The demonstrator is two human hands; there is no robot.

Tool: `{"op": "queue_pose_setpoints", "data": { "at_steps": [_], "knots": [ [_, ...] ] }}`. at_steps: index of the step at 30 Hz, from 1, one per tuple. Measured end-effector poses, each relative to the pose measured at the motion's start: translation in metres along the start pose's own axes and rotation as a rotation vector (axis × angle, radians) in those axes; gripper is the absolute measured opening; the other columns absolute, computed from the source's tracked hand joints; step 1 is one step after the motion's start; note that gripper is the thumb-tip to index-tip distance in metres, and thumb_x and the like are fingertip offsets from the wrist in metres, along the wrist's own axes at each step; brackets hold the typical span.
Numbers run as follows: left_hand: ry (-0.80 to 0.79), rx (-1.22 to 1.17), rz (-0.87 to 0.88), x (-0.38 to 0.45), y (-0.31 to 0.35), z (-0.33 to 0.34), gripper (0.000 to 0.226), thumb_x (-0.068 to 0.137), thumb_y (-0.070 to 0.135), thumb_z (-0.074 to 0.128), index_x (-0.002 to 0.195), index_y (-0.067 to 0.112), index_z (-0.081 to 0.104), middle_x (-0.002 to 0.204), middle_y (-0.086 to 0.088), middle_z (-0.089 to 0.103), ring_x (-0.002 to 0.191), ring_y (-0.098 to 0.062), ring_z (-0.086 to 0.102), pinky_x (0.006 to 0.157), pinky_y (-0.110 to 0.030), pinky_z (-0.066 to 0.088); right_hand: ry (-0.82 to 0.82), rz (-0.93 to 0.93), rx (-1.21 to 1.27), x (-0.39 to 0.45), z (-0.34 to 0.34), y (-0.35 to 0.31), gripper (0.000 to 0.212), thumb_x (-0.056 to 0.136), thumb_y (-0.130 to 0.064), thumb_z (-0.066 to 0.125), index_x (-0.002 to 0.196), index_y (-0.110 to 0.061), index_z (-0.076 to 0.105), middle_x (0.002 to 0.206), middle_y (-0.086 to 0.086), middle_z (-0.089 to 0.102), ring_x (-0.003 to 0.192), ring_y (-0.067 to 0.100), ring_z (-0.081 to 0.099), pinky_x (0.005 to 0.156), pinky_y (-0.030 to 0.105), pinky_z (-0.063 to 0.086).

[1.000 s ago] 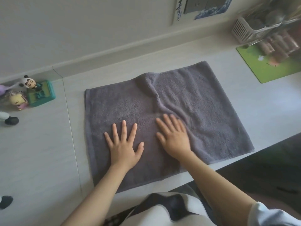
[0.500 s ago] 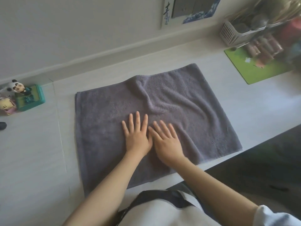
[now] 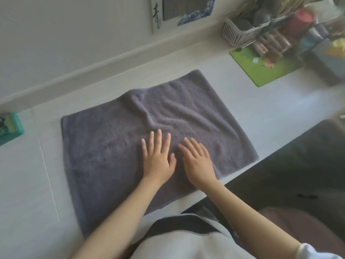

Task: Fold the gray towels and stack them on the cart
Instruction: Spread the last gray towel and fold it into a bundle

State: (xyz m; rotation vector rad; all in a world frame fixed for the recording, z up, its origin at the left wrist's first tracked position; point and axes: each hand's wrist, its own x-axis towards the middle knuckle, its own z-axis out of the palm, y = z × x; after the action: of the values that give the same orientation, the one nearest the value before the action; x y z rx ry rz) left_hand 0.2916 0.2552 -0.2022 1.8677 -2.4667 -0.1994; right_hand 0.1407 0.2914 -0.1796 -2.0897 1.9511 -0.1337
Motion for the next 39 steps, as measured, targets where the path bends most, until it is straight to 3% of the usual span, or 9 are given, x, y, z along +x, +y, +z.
{"op": "queue_pose_setpoints", "data": {
  "at_steps": [2, 7, 10, 16, 23, 28, 34, 36, 39],
  "knots": [
    [-0.036, 0.042, 0.058, -0.008, 0.005, 0.005, 0.068, 0.084, 0.049, 0.034, 0.147, 0.024, 0.031, 0.154, -0.013, 0.026, 0.142, -0.039, 0.022, 0.110, -0.065, 0.008, -0.076, -0.066, -0.049, -0.007, 0.011, 0.002, 0.046, 0.096, -0.038, 0.027, 0.138, -0.030, 0.044, 0.146, -0.001, 0.041, 0.138, 0.026, 0.032, 0.114, 0.039, 0.009],
    [-0.067, 0.093, 0.040, -0.010, 0.001, 0.008, 0.068, 0.086, 0.054, 0.031, 0.148, 0.028, 0.025, 0.156, -0.012, 0.022, 0.142, -0.040, 0.017, 0.110, -0.065, 0.004, -0.013, 0.429, -0.120, -0.032, 0.002, 0.066, 0.054, 0.095, -0.048, 0.005, 0.148, -0.039, 0.010, 0.158, -0.003, 0.009, 0.146, 0.023, -0.002, 0.117, 0.043, -0.010],
    [-0.086, 0.072, 0.026, -0.007, 0.003, 0.007, 0.069, 0.085, 0.054, 0.031, 0.148, 0.027, 0.026, 0.156, -0.012, 0.022, 0.143, -0.040, 0.016, 0.110, -0.065, 0.005, 0.047, 0.596, -0.100, -0.026, -0.013, 0.077, 0.051, 0.099, -0.037, 0.014, 0.149, -0.030, 0.010, 0.159, 0.003, 0.003, 0.145, 0.025, -0.008, 0.116, 0.044, -0.012],
    [-0.094, 0.088, 0.032, -0.007, 0.003, 0.007, 0.071, 0.083, 0.054, 0.033, 0.148, 0.027, 0.026, 0.156, -0.011, 0.023, 0.142, -0.039, 0.018, 0.110, -0.066, 0.007, -0.058, 0.113, -0.052, -0.008, -0.003, 0.051, 0.058, 0.091, -0.053, 0.004, 0.147, -0.039, 0.011, 0.158, -0.007, 0.005, 0.144, 0.013, -0.008, 0.114, 0.033, -0.016],
    [-0.046, 0.039, 0.030, -0.007, 0.004, 0.003, 0.066, 0.083, 0.052, 0.036, 0.144, 0.025, 0.038, 0.151, -0.012, 0.034, 0.137, -0.039, 0.030, 0.109, -0.062, 0.012, 0.001, 0.500, -0.038, 0.000, -0.021, 0.104, 0.055, 0.097, -0.046, 0.011, 0.150, -0.032, 0.003, 0.159, -0.001, -0.004, 0.145, 0.018, -0.013, 0.117, 0.041, -0.010],
    [0.200, -0.198, -0.220, 0.018, -0.015, -0.014, 0.055, 0.084, 0.033, 0.040, 0.131, 0.006, 0.051, 0.132, -0.019, 0.049, 0.113, -0.039, 0.050, 0.097, -0.052, 0.038, 0.022, 0.047, -0.012, 0.033, -0.011, 0.032, 0.053, 0.094, -0.040, 0.023, 0.145, -0.025, 0.032, 0.153, 0.004, 0.027, 0.144, 0.025, 0.014, 0.116, 0.040, -0.001],
    [0.031, -0.071, -0.400, 0.066, -0.072, -0.014, 0.067, 0.086, 0.040, 0.024, 0.144, 0.010, 0.036, 0.152, -0.020, 0.028, 0.140, -0.040, 0.025, 0.111, -0.061, 0.016, -0.134, -0.413, -0.073, 0.094, 0.011, -0.030, 0.049, 0.093, -0.042, 0.030, 0.139, -0.031, 0.042, 0.145, -0.002, 0.043, 0.137, 0.021, 0.035, 0.114, 0.043, 0.017],
    [-0.044, 0.020, -0.410, 0.069, -0.079, -0.009, 0.069, 0.087, 0.048, 0.017, 0.149, 0.019, 0.026, 0.156, -0.014, 0.021, 0.143, -0.036, 0.016, 0.111, -0.061, 0.008, -0.121, -0.362, -0.101, 0.114, 0.012, -0.017, 0.049, 0.094, -0.046, 0.027, 0.140, -0.034, 0.040, 0.147, -0.003, 0.040, 0.138, 0.024, 0.033, 0.113, 0.044, 0.012],
    [-0.070, 0.057, -0.421, 0.068, -0.081, -0.005, 0.068, 0.088, 0.053, 0.014, 0.150, 0.025, 0.018, 0.158, -0.010, 0.015, 0.145, -0.034, 0.010, 0.112, -0.061, 0.003, -0.026, -0.056, -0.074, 0.141, -0.002, 0.020, 0.053, 0.094, -0.048, 0.019, 0.144, -0.035, 0.030, 0.153, 0.000, 0.029, 0.143, 0.026, 0.019, 0.115, 0.042, 0.001]
  ]
}}
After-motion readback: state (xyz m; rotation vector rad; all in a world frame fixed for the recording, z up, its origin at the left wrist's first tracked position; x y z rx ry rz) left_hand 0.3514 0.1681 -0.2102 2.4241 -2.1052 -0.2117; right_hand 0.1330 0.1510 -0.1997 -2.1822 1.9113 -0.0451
